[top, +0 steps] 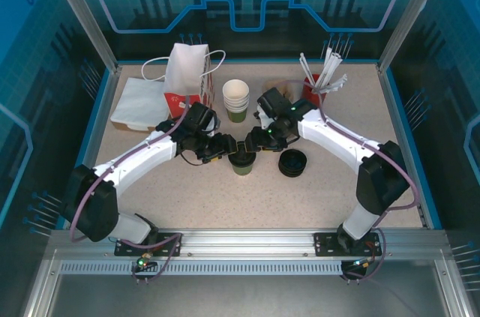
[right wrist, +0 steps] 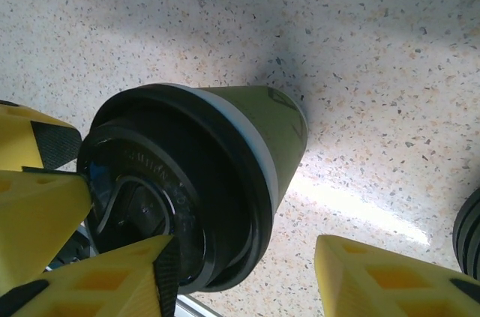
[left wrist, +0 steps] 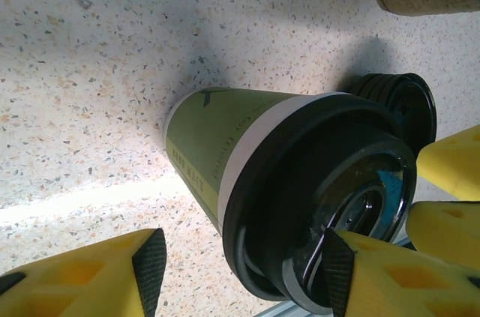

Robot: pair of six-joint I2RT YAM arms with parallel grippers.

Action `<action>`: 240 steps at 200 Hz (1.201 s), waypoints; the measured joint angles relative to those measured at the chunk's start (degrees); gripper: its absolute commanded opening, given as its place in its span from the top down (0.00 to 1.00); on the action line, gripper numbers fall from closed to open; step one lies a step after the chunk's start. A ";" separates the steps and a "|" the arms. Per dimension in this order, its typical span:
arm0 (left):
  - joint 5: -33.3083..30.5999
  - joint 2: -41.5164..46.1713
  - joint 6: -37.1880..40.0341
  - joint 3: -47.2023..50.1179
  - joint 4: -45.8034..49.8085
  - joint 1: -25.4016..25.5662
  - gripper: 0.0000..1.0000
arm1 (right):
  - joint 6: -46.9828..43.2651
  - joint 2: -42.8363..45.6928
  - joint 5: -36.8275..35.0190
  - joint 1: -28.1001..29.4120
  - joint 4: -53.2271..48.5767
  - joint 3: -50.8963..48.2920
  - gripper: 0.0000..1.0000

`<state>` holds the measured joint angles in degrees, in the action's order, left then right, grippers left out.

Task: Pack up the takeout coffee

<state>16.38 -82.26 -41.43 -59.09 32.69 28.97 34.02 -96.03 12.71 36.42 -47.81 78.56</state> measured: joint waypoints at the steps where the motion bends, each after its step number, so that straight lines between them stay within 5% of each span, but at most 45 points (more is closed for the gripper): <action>1: 0.00 0.00 0.00 0.00 0.02 0.00 0.41 | 0.00 -0.04 0.00 0.02 0.00 0.02 0.49; 240: -0.66 -0.61 1.46 1.73 -2.27 0.66 0.50 | -0.59 -1.88 1.09 0.07 -1.20 0.31 0.57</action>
<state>15.73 -82.87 -39.97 -57.36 30.41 29.63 33.43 -97.91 13.80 36.49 -49.01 78.87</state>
